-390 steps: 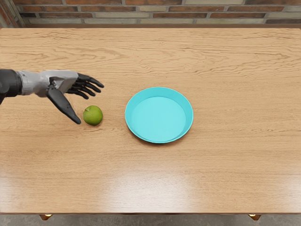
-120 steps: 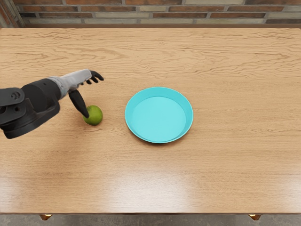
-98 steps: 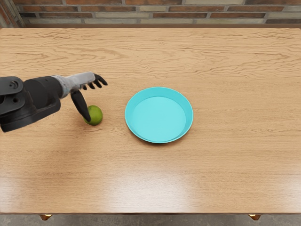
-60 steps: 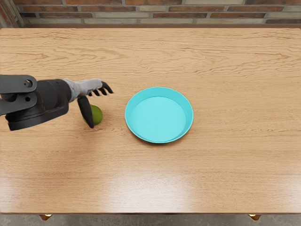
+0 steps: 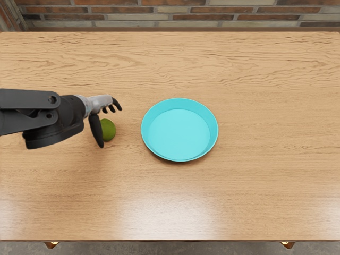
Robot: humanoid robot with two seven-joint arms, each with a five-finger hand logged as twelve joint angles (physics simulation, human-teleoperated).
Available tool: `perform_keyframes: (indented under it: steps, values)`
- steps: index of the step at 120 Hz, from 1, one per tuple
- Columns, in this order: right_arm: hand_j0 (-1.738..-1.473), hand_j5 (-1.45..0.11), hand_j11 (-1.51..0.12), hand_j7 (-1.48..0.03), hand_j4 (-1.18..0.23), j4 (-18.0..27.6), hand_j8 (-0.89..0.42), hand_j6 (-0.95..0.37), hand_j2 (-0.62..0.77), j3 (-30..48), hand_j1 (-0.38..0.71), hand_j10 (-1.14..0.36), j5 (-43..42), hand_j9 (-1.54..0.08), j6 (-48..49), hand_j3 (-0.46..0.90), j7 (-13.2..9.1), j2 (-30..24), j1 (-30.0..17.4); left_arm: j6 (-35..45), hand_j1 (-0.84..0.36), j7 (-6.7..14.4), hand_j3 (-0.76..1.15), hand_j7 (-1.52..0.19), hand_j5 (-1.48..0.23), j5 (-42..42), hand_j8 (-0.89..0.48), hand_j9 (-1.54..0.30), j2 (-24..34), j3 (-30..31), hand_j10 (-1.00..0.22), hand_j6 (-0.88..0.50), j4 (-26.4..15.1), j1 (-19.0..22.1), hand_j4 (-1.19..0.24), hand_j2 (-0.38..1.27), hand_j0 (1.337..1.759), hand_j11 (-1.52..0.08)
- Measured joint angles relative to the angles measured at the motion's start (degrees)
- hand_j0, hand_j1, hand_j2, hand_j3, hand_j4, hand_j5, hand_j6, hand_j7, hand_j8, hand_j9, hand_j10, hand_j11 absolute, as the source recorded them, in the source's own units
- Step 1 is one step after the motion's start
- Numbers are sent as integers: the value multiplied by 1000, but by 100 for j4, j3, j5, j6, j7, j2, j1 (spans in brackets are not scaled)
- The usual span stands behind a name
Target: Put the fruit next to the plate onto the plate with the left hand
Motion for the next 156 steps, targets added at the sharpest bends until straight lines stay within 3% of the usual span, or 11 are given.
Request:
perform_keyframes:
  steps: [45,129,156]
  values:
    - [-1658,-47,-47,-47,-37,0,-37,-37,-7,-1,-305,-37,-1,-47,1,0,0,0,0,1,40,0,0,-337,-337,-110,-261,-337,-293,108,-260,-261,519,105,-261,53,1658,-336]
    - [-1658,-47,-47,-47,-37,0,-37,-37,-7,-2,-305,-37,-1,-47,1,0,0,0,0,2,-226,0,0,-628,-628,-444,-428,-640,-510,246,-497,-506,728,165,-504,132,1658,-640]
    - [-1658,-47,-47,-47,-37,0,-37,-37,-7,-2,-305,-37,-1,-47,1,0,0,0,0,15,-233,7,0,-722,-670,-343,-433,-760,-684,240,-549,-484,833,267,-602,166,1648,-758]
